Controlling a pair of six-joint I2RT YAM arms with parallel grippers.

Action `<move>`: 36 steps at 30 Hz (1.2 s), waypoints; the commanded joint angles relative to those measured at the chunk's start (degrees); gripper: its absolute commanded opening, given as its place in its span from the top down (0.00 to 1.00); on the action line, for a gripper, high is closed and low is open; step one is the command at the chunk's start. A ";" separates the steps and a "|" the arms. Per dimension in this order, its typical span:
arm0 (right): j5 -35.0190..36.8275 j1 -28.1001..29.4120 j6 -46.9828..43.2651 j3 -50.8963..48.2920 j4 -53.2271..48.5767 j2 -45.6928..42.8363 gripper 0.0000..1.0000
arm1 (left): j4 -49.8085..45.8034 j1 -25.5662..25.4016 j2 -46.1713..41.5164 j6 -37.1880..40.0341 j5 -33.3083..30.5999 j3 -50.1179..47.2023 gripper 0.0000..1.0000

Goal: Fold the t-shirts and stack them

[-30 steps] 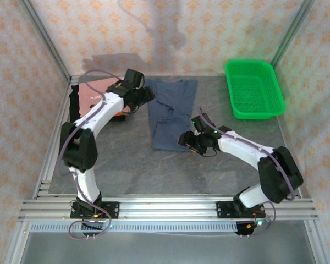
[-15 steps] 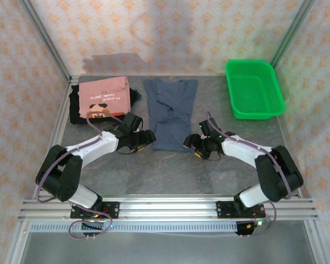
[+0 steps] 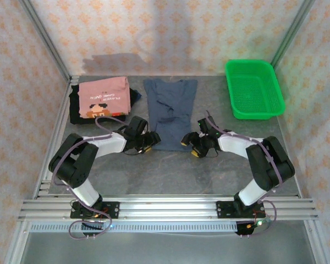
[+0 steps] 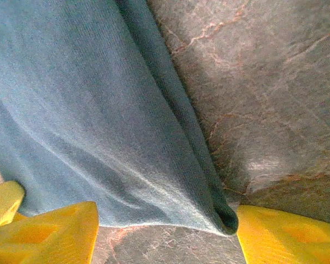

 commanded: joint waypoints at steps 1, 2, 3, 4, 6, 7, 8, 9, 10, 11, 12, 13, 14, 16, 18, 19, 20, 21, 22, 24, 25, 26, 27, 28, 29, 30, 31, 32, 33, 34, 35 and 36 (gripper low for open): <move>1.91 0.23 -0.72 2.30 6.85 4.90 0.33 | 2.79 -0.64 1.37 -1.22 -1.42 -1.08 0.41; 1.88 0.15 -0.69 2.87 6.91 5.53 0.34 | 2.85 -0.76 1.80 -1.31 -1.56 -0.78 0.42; 1.96 0.18 -0.63 3.22 6.87 6.02 0.35 | 2.92 -0.83 2.28 -1.53 -1.78 -0.35 0.44; 2.05 0.19 -0.54 3.82 6.85 6.58 0.36 | 2.92 -1.05 2.92 -1.56 -2.04 0.15 0.45; 2.44 0.23 -0.65 5.24 6.34 7.89 0.39 | 3.10 -1.49 4.29 -1.67 -2.17 1.42 0.48; 2.41 0.23 -0.58 6.25 5.99 8.53 0.41 | 2.35 -1.82 5.12 -1.39 -2.25 2.57 0.52; 2.40 0.17 -0.60 7.39 5.51 9.29 0.45 | 1.47 -2.10 5.91 -1.00 -2.52 3.75 0.57; 2.49 0.23 -0.74 8.42 4.78 9.86 0.48 | 0.95 -2.39 6.50 -0.73 -2.58 4.59 0.60; 2.64 0.17 -0.84 9.54 4.16 10.55 0.55 | 0.50 -2.50 6.98 -0.49 -2.79 5.51 0.64; 2.54 0.15 -0.84 10.73 3.61 11.10 0.61 | -0.62 -2.60 7.28 -0.17 -3.16 6.34 0.70; 2.26 0.19 -0.82 11.52 3.09 11.63 0.66 | -2.13 -2.60 7.33 0.34 -3.77 7.15 0.76; 1.98 0.22 -0.92 12.44 2.37 11.85 0.73 | -4.25 -2.62 7.05 1.26 -4.82 8.06 0.81; 1.88 0.19 -1.02 12.96 1.41 11.83 0.80 | -7.07 -2.75 6.51 2.50 -6.16 8.89 0.85; 2.14 0.23 -1.15 13.11 0.02 11.01 0.90 | -10.82 -2.86 5.02 4.30 -8.21 9.87 0.95; 1.93 0.21 -1.15 12.49 -0.55 9.90 0.98 | -12.79 -2.93 3.16 4.78 -10.06 9.18 1.00; 1.76 0.19 -0.77 11.72 -0.66 9.16 1.00 | -13.36 -3.02 2.02 4.79 -10.72 8.63 1.00; 1.55 0.23 -0.43 10.96 -0.71 8.15 1.00 | -13.51 -3.11 0.90 4.72 -11.07 7.88 1.00; 1.53 0.24 -0.03 10.06 -0.76 6.98 1.00 | -13.75 -3.19 0.03 4.55 -11.41 7.25 1.00; 1.52 0.26 0.42 9.05 -0.74 5.58 1.00 | -14.14 -3.46 -1.14 4.52 -11.93 6.78 1.00; 1.52 0.56 0.72 7.48 -1.32 2.70 1.00 | -15.24 -3.99 -3.36 4.11 -13.02 5.42 1.00; 1.59 0.76 0.64 6.88 -2.21 1.12 1.00 | -15.46 -4.22 -4.71 3.76 -13.42 4.31 1.00; 1.73 1.06 0.61 6.29 -3.28 -0.47 1.00 | -15.60 -4.55 -6.24 3.40 -13.84 3.16 1.00; 1.86 1.41 0.56 5.72 -4.01 -1.87 1.00 | -15.94 -4.79 -7.47 3.02 -14.11 2.28 1.00; 2.01 1.81 0.61 5.00 -5.21 -3.39 1.00 | -16.43 -5.18 -9.05 2.75 -14.34 1.35 1.00; 2.25 2.33 0.72 4.12 -6.18 -5.02 1.00 | -16.95 -5.81 -10.59 2.51 -14.67 0.61 1.00; 2.48 2.65 1.02 3.23 -6.97 -6.47 1.00 | -17.50 -6.37 -12.05 2.31 -14.96 0.05 1.00; 2.45 3.23 1.56 2.20 -7.44 -8.12 1.00 | -17.96 -7.20 -13.64 1.88 -15.23 -0.65 1.00; 2.40 3.82 2.10 1.24 -7.88 -10.03 1.00 | -18.13 -8.02 -15.27 1.20 -15.34 -1.58 1.00; 2.53 4.43 2.68 0.41 -8.39 -11.52 1.00 | -18.21 -8.79 -16.69 0.58 -15.48 -2.36 1.00; 2.81 5.30 3.22 -0.34 -9.13 -13.35 1.00 | -18.66 -9.76 -18.43 -0.16 -15.92 -3.16 1.00; 3.21 6.26 3.82 -0.92 -9.96 -15.09 1.00 | -19.65 -10.68 -20.43 -0.87 -16.60 -3.87 1.00; 3.59 7.15 4.44 -1.37 -10.92 -16.53 1.00 | -20.53 -11.50 -22.09 -1.59 -17.23 -4.62 1.00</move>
